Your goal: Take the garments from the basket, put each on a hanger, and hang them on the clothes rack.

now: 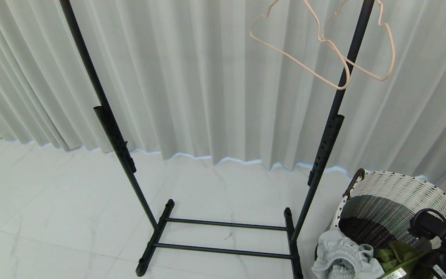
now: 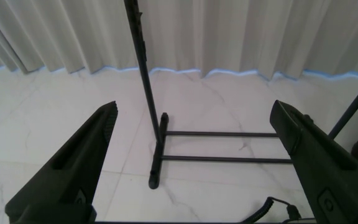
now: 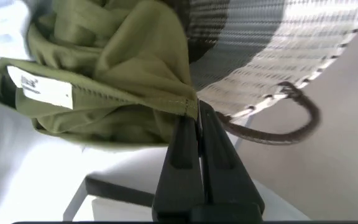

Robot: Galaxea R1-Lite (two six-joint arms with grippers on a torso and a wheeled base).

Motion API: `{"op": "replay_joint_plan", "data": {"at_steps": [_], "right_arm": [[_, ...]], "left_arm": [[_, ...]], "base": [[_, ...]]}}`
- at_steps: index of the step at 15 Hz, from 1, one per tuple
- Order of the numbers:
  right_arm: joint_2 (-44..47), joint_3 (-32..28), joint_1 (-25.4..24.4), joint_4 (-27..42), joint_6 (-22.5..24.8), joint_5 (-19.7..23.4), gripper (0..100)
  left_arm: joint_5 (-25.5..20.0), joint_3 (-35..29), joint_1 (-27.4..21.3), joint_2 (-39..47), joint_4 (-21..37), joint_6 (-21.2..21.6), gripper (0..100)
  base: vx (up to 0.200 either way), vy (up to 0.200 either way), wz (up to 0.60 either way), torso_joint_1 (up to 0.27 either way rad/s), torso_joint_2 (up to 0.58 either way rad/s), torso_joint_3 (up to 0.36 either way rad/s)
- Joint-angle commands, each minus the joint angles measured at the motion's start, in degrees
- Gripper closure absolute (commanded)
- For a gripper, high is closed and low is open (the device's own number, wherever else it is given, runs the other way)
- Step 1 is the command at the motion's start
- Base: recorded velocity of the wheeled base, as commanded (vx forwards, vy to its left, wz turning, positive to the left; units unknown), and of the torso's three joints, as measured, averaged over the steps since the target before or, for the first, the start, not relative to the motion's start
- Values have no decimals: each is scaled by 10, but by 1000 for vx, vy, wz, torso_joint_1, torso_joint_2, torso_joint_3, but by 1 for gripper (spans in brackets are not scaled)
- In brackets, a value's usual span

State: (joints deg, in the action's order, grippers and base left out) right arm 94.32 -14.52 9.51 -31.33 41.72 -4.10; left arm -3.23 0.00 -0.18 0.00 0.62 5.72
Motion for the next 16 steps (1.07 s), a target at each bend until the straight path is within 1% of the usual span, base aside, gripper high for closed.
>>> {"op": "replay_joint_plan", "data": {"at_steps": [1,2,4,5,6,7,8,9,11,14,16], "right_arm": [[-57,2,1,10,-3,0,100],[-89,-2,1,37,-5,-2,100],[-164,-40,1,138,-15,-2,100],[-225,-100,1,258,-37,0,100],[-263,-150,0,347,-62,0,100],[-296,-191,-1,413,-81,1,100],[-329,-220,-1,463,-92,1,100],[-357,-240,-1,493,-94,1,100],[-404,-267,-1,528,-94,2,100],[-443,-292,-2,551,-93,1,100],[-460,-293,-2,559,-92,1,100]], "left_arm": [[0,0,0,0,0,0,0],[0,0,0,0,0,-1,0],[1,0,0,0,0,-1,0],[1,0,0,0,0,-1,0],[1,0,0,0,0,-1,0],[1,0,0,0,0,-1,0],[0,0,0,0,0,-1,0],[0,0,0,0,0,-1,0],[1,0,0,0,0,0,0],[0,0,0,0,0,0,0],[0,0,0,0,0,0,0]], "base": [[0,0,0,0,0,0],[0,0,0,0,0,0],[0,0,0,0,0,0],[0,0,0,0,0,0],[0,0,0,0,0,0],[0,0,0,0,0,0],[0,0,0,0,0,0],[0,0,0,0,0,0],[0,0,0,0,0,0],[0,0,0,0,0,0],[0,200,0,2,2,5]]}}
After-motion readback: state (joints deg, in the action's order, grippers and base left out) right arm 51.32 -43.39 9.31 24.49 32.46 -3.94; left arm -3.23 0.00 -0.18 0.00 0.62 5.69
